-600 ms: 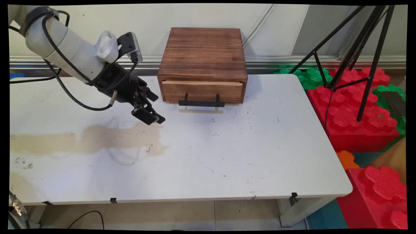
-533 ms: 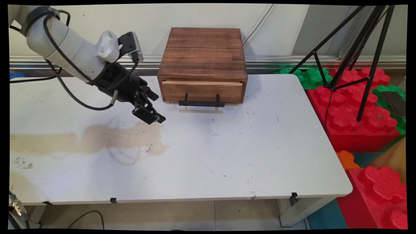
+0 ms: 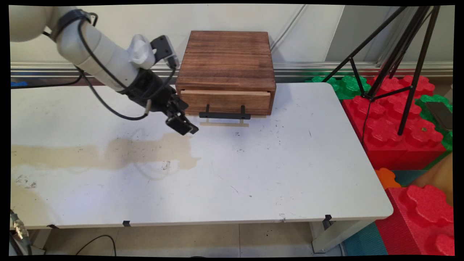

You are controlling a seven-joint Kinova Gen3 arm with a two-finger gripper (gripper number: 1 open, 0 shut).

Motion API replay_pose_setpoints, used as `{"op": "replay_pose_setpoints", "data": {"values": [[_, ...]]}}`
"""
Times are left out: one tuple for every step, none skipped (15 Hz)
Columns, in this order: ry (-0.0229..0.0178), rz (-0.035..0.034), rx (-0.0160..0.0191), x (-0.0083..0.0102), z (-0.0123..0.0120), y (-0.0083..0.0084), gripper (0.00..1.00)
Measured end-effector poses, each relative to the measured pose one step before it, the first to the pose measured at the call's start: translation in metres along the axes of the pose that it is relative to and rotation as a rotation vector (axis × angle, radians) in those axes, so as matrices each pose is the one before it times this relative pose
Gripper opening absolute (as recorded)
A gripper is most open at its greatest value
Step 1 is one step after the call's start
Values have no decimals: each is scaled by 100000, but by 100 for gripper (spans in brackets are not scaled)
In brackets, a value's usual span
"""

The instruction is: Open the drawer

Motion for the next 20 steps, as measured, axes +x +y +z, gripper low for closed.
{"op": "replay_pose_setpoints", "data": {"values": [[-125, -182, 450, 207, 278, 1, 100], [-514, 446, 1062, 380, 507, -6, 100], [-477, 660, 1036, 463, 552, -16, 100], [-397, 669, 828, 417, 487, -11, 100], [-385, 769, 778, 450, 534, -40, 100], [-512, 752, 1005, 509, 649, -65, 100], [-622, 678, 1012, 466, 710, -88, 100], [-533, 457, 815, 364, 586, -73, 100], [-545, 775, 1015, 432, 733, -91, 100], [-499, 822, 928, 420, 748, -85, 100], [-482, 700, 749, 305, 672, -58, 100], [-359, 641, 445, 237, 504, -27, 100], [-492, 1012, 506, 330, 687, -25, 100], [-570, 1221, 671, 336, 821, -53, 100], [-508, 1211, 580, 328, 806, -44, 100], [-426, 925, 414, 217, 678, -61, 100], [-357, 1193, 325, 288, 809, -73, 100], [-299, 1155, 218, 276, 798, -84, 100], [-239, 949, 163, 211, 691, -92, 100], [-266, 999, 241, 233, 790, -137, 100]]}}
